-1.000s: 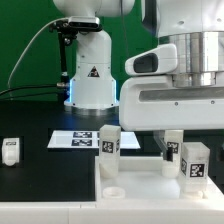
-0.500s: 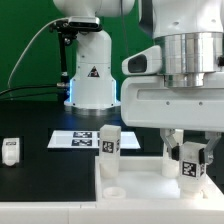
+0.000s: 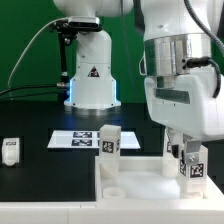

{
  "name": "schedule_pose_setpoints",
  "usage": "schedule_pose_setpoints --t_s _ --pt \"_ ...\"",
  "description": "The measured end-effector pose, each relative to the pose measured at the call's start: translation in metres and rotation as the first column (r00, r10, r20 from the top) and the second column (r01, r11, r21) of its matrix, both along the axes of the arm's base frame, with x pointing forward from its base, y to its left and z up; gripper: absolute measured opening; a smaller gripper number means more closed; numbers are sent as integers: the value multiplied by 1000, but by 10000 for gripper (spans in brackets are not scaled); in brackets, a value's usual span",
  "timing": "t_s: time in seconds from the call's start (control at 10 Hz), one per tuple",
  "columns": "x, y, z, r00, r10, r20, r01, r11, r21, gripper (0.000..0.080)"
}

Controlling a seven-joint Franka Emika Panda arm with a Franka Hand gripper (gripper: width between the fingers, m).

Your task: Assemble square table

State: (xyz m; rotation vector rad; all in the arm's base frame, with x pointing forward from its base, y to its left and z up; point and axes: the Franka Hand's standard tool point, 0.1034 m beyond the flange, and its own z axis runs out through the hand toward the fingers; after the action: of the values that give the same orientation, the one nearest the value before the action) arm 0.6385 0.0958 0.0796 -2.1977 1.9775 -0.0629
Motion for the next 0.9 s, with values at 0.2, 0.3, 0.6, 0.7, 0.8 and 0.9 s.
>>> schedule_pose_setpoints --t_s 0.2,0.3,0.6,0.7,0.8,0.9 --pt "0 0 0 995 103 7 -103 994 -21 288" --pt "0 3 1 968 252 8 -251 966 -57 426" --pt "4 8 3 762 648 9 -640 754 -147 625" --pt "4 8 3 720 694 6 -684 712 -158 642" --pt "4 8 3 680 733 2 -723 671 -167 642" --pt "4 9 3 614 789 -3 -776 604 -180 642"
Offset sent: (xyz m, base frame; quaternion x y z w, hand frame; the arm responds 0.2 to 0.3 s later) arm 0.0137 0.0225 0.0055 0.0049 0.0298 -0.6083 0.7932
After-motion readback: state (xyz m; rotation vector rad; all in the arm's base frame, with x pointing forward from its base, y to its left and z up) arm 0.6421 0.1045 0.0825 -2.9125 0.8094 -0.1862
